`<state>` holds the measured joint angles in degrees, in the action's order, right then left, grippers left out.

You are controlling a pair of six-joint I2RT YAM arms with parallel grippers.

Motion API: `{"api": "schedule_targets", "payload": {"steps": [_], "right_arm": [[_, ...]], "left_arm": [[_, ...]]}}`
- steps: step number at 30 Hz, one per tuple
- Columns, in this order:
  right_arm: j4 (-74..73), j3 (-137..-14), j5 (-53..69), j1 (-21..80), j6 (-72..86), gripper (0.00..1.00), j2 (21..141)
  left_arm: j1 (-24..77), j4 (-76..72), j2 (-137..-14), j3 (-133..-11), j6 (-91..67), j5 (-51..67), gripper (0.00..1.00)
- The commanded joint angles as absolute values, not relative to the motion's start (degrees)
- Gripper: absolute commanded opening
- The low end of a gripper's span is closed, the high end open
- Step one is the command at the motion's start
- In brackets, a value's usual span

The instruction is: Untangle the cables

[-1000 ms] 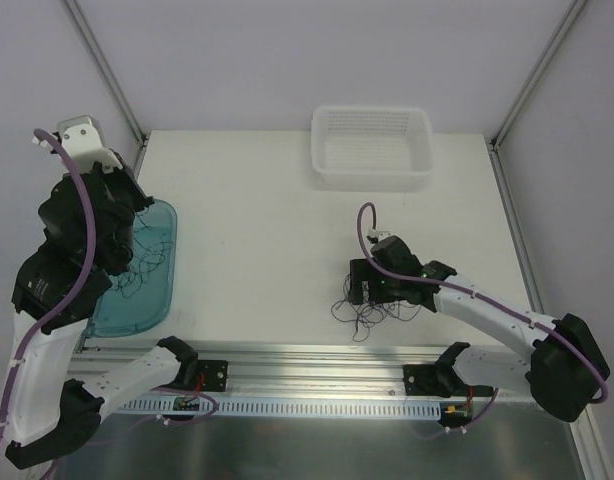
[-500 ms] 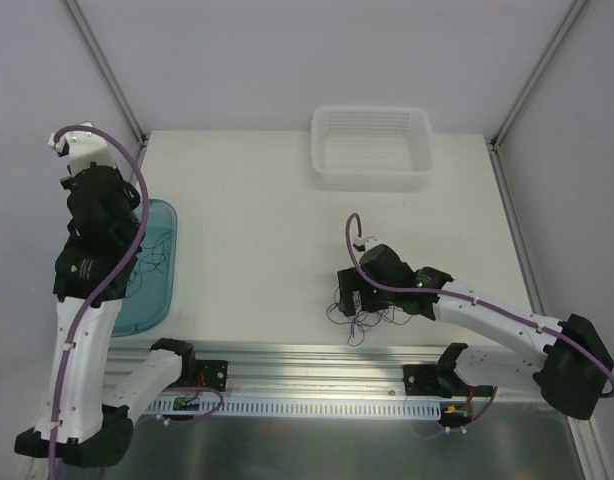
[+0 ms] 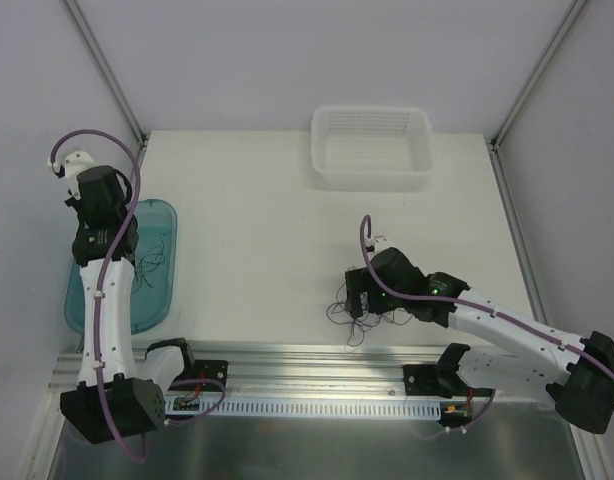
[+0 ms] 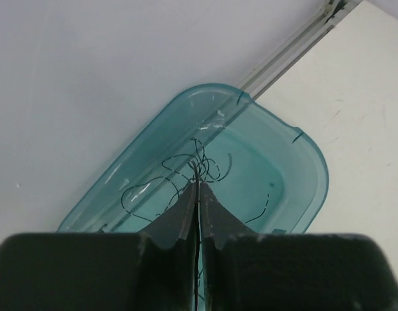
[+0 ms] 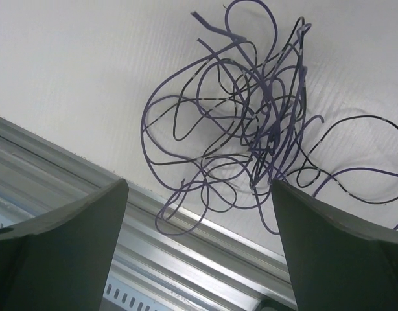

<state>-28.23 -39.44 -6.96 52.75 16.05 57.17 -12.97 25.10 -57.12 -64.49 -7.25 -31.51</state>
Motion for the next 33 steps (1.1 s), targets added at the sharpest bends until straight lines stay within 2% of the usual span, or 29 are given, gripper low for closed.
{"api": "schedule_targets", "payload": {"steps": [1,2,4,5,6,7,10,11,12,14,16,20,26,33], "right_arm": [[-30.76,-40.52,-9.22,53.0,16.7,0.97,55.99],[-31.2,-40.95,-9.58,53.0,16.61,0.97,55.55],[-33.12,-41.39,-11.76,53.0,16.7,0.97,55.02],[-33.83,-41.83,-12.56,53.09,16.7,0.97,54.32],[-34.45,-41.92,-14.13,53.09,16.7,0.97,53.79],[-35.32,-42.01,-14.76,53.0,16.35,0.97,53.27],[-37.26,-42.45,-17.82,53.0,15.91,0.97,51.16],[-37.61,-42.54,-18.62,53.0,16.0,0.97,50.8],[-38.05,-42.54,-20.55,53.0,16.08,0.97,50.28],[-39.37,-42.63,-22.4,52.82,16.78,0.98,50.36],[-40.42,-42.54,-24.17,51.86,17.66,0.99,51.24],[-37.01,-40.96,-21.19,50.28,18.54,0.96,52.82],[-28.57,-39.29,-15.65,50.36,20.3,0.83,58.17],[-23.47,-38.32,-14.51,50.27,22.24,0.69,65.12]], "left_arm": [[-15.81,23.2,-58.53,-58.82,-13.25,-31.11,0.05],[-16.52,23.29,-58.54,-57.75,-14.23,-31.03,0.09],[-17.84,23.29,-58.19,-54.94,-15.73,-30.06,0.23],[-18.8,23.29,-57.75,-54.41,-16.86,-28.41,0.39],[-19.07,23.29,-57.66,-53.8,-17.22,-27.69,0.46],[-19.16,23.29,-57.66,-53.62,-17.4,-27.42,0.59],[-19.16,23.64,-57.22,-53.61,-17.4,-25.15,0.76],[-19.16,23.64,-56.26,-53.53,-17.4,-21.57,0.85],[-19.16,23.64,-55.55,-53.35,-17.32,-19.53,0.87],[-19.16,23.64,-53.8,-53.09,-17.58,-13.65,0.93],[-18.81,23.82,-52.83,-52.39,-18.45,-2.06,0.98],[-13.12,24.43,-50.2,-49.84,-19.77,13.16,0.99],[10.78,23.91,-47.72,-45.18,-26.62,15.55,0.99],[32.85,16.1,-50.97,-42.37,-33.75,9.94,0.98]]}}
